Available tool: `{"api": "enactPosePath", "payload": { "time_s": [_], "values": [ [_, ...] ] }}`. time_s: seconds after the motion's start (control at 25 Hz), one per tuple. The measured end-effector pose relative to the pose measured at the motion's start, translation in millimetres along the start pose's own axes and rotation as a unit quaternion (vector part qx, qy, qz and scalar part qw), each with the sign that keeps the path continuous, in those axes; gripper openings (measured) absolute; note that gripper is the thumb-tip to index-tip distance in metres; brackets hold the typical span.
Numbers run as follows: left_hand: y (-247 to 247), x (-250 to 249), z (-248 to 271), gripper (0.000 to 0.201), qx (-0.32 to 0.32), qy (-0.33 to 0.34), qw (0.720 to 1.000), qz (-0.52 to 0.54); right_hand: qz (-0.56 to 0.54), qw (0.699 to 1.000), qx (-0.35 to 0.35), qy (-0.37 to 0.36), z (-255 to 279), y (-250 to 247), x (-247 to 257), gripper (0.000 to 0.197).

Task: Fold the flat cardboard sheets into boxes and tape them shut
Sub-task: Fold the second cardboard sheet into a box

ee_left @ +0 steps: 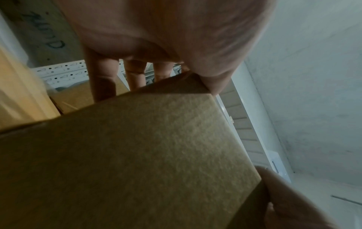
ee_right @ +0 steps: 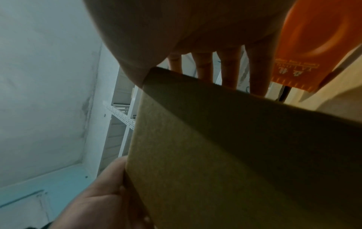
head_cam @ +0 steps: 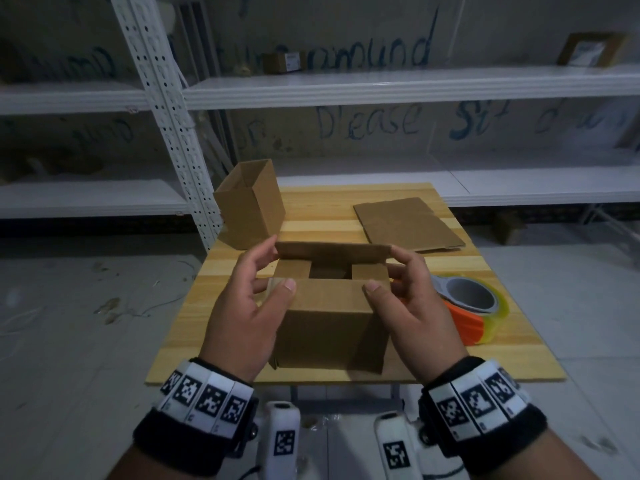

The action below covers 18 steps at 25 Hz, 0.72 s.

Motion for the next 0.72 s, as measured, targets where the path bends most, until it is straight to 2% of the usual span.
{"api": "enactPosePath", "payload": {
  "time_s": [0.08,0.2,0.36,0.48,0.64,0.72],
  "values": [
    [-3.2,3.3,-0.2,0.034,-0.031,0.018,0.998,-0.043,0.046,0.999,-0.011,-0.014,0.4,-2.4,0.0,0.042],
    [-3.6,3.0,0.8,0.048,-0.05,0.048,0.993,-0.099,0.118,0.992,-0.017,-0.039,2.3,-2.5,4.5,0.051],
    [-4.9,-0.9,2.6,0.041,-0.072,0.064,0.987,-0.127,0.127,0.99,-0.025,-0.051,3.6,-2.9,7.2,0.046],
    [-7.2,2.5,2.1,0.025,-0.083,0.015,0.994,-0.064,0.086,0.996,-0.029,-0.021,2.7,-2.3,3.7,0.037],
    [-9.3,10.6,-4.2,0.017,-0.081,-0.077,0.993,0.048,-0.011,0.998,-0.055,0.034,0.2,0.5,-0.8,0.028],
    [-9.9,14.6,-7.0,0.013,-0.082,-0.102,0.989,0.073,-0.054,0.995,-0.066,0.056,-0.5,2.7,-3.3,0.029]
  ]
}}
Point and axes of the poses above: each hand's wrist, its own z-axis away from the middle knuckle, its own y-axis out of the palm, x = y × z, the point moved 6 cm from there along -z, towards the middle knuckle, and after that the axes turned 3 degrees about -z, right-handed, at the moved point
